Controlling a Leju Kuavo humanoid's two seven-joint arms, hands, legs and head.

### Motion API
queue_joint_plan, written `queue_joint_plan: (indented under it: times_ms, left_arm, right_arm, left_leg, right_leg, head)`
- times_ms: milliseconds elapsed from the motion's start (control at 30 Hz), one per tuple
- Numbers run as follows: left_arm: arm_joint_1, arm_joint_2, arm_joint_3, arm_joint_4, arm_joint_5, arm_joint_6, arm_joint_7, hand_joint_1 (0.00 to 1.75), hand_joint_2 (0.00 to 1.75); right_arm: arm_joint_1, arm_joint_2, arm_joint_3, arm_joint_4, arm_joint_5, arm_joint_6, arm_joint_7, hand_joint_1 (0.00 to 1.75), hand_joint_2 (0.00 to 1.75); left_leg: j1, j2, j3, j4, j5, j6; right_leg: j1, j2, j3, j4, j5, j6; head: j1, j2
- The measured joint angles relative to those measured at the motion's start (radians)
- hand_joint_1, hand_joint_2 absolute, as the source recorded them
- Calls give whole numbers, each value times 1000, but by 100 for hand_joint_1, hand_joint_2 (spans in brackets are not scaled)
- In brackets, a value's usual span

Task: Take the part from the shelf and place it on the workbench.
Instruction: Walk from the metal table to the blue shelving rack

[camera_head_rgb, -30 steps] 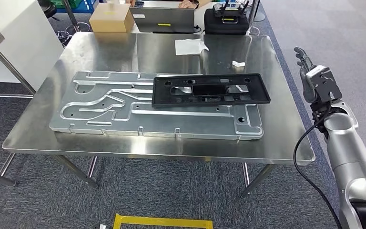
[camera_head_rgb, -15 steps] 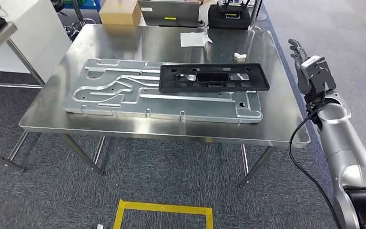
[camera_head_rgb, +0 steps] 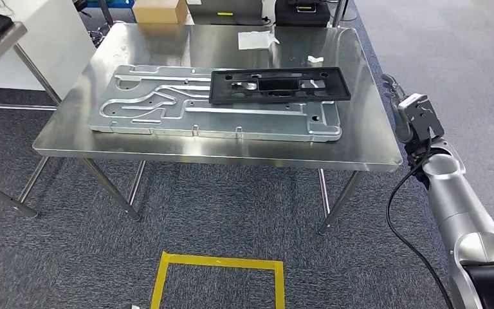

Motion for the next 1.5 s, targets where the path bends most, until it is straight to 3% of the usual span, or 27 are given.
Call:
queue_joint_plan:
  times_ms: [67,133,200,267,333,367,400,467,533,600,633,667,733,767,800,867,900,1000,1067,1133,1200,1267,1333,1367,1400,1467,1500]
  left_arm:
    - [3,1,1,0,0,-2,-1,0,0]
    - [3,1,2,0,0,-2,-1,0,0]
    - [2,1,2,0,-2,-2,0,0,0]
    - [-1,1,2,0,-6,-1,5,0,0]
    - [-9,1,2,0,-8,2,11,0,0]
    - [-13,1,2,0,-8,3,14,0,0]
    - [-15,1,2,0,-9,4,18,0,0]
    - [-18,1,2,-1,-10,7,25,0,0]
    - [-19,0,2,-2,-10,11,30,0,0]
    - [-22,-1,2,-3,-14,14,34,0,0]
    - [-22,-2,2,-4,-16,16,36,0,0]
    - [-23,-2,2,-4,-18,19,38,0,0]
    - [-24,-3,2,-4,-24,26,42,0,0]
    - [-25,-3,2,-4,-27,29,44,0,0]
    - [-27,-4,2,-5,-31,32,45,0,0]
    - [-31,-6,1,-6,-37,36,43,0,0]
    - [-33,-6,1,-7,-41,38,42,0,0]
    - [-30,-6,0,-7,-48,40,40,0,0]
    - [-28,-6,0,-7,-50,40,40,0,0]
    - [-27,-5,0,-7,-51,41,40,0,0]
    - [-25,-5,0,-7,-51,45,40,0,0]
    - [-22,-5,0,-7,-52,50,40,0,0]
    - [-22,-5,0,-7,-52,52,40,0,0]
    - [-22,-5,0,-7,-53,52,40,0,0]
    - [-21,-5,-1,-7,-54,52,41,0,0]
    - [-19,-5,-3,-7,-61,52,45,0,0]
    - [-18,-5,-4,-7,-65,52,47,0,0]
  right_arm:
    - [4,0,5,-4,-6,1,0,0,0]
    - [9,0,8,-7,-10,0,0,0,0]
    - [15,0,10,-7,-12,-1,0,0,0]
    - [20,-1,11,-7,-15,-2,1,0,0]
    - [21,-5,11,-7,-20,-4,0,0,0]
    - [21,-8,11,-7,-24,-5,0,0,0]
    - [22,-10,11,-6,-27,-6,0,0,0]
    - [24,-12,12,-5,-31,-5,0,0,0]
    - [25,-12,12,-1,-31,-7,0,0,0]
    - [24,-12,12,6,-19,-22,0,0,0]
    - [24,-11,14,10,-8,-33,0,0,0]
    - [24,-9,16,14,6,-46,0,0,0]
    - [24,-4,21,21,33,-71,2,0,0]
    - [23,-2,23,23,45,-82,3,0,0]
    - [22,0,25,23,57,-93,5,0,0]
    - [24,1,27,21,76,-112,8,0,0]
    - [27,1,28,19,83,-119,10,0,0]
    - [39,4,28,18,93,-128,14,0,0]
    - [45,5,27,14,99,-127,16,0,0]
    - [51,6,27,10,103,-124,18,0,0]
    - [57,5,27,10,105,-121,20,0,0]
    - [62,4,25,10,106,-118,21,0,0]
    - [66,1,22,10,106,-117,21,0,0]
    - [67,-1,20,10,107,-116,21,0,0]
    - [69,-2,19,10,107,-115,21,0,0]
    - [75,-5,15,9,107,-113,21,0,0]
    - [81,-7,11,6,107,-113,20,0,0]
  left_leg:
    - [4,0,-31,93,-95,-10]
    - [6,0,-59,224,-176,-17]
    - [7,0,-44,279,-170,-18]
    - [6,-1,38,199,-123,-9]
    - [2,-2,152,47,-127,5]
    - [-1,-3,187,-8,-138,10]
    - [-4,-3,204,-40,-147,15]
    - [-4,0,194,-55,-127,27]
    - [-1,5,173,-67,-95,43]
    - [0,7,142,-71,-65,51]
    - [0,7,125,-70,-53,51]
    - [-1,5,107,-68,-40,50]
    - [-1,-2,70,-61,-17,46]
    - [0,-7,53,-56,-7,42]
    - [-1,-12,37,-51,1,38]
    - [-4,-23,18,-38,15,29]
    - [-5,-30,13,-34,22,23]
    - [-2,-43,-1,-28,29,5]
    - [2,-30,-32,42,-32,-7]
    - [7,-14,-79,178,-115,-19]
    - [10,-7,-90,256,-135,-25]
    - [10,2,-28,184,-97,-22]
    - [3,33,64,40,-64,-8]
    - [-2,46,90,-7,-58,1]
    - [-7,54,102,-33,-58,10]
    - [-8,40,99,-43,-53,23]
    - [-5,31,100,-50,-49,29]
  right_leg:
    - [-2,-2,-26,-1,24,-13]
    - [-1,-2,-58,0,48,-15]
    - [0,-1,-89,2,72,-13]
    - [2,-1,-116,3,95,-8]
    - [5,-3,-133,5,115,0]
    - [5,-4,-137,3,125,5]
    - [4,-6,-139,-1,136,12]
    - [2,-6,-142,-12,153,25]
    - [0,-1,-161,20,102,34]
    - [-3,2,-192,132,-4,40]
    - [-4,2,-205,198,-39,43]
    - [-4,2,-210,254,-52,45]
    - [-6,4,-177,276,-15,47]
    - [-7,10,-133,235,9,45]
    - [-7,26,-73,168,12,42]
    - [-7,55,29,31,-25,32]
    - [-4,60,54,-5,-45,27]
    - [-3,33,52,-21,-36,5]
    - [-7,13,39,-24,-20,-9]
    - [-4,-4,25,-23,-9,-13]
    - [-3,-21,13,-21,-1,-11]
    - [-2,-39,9,-19,2,-8]
    - [0,-57,8,-18,3,-3]
    - [2,-65,8,-18,4,2]
    - [4,-74,7,-18,5,7]
    - [6,-88,7,-19,5,19]
    - [5,-81,5,-13,-2,24]
  head:
    - [0,0]
    - [0,0]
    - [0,0]
    - [0,0]
    - [0,0]
    - [0,0]
    - [0,0]
    - [0,0]
    - [0,0]
    - [0,0]
    - [0,0]
    - [0,0]
    - [0,0]
    - [0,0]
    - [0,0]
    - [0,0]
    - [0,0]
    - [0,0]
    - [-1,0]
    - [-1,0]
    - [-1,0]
    - [-1,0]
    - [-1,0]
    - [-1,0]
    - [-1,0]
    - [-1,0]
    - [-1,0]
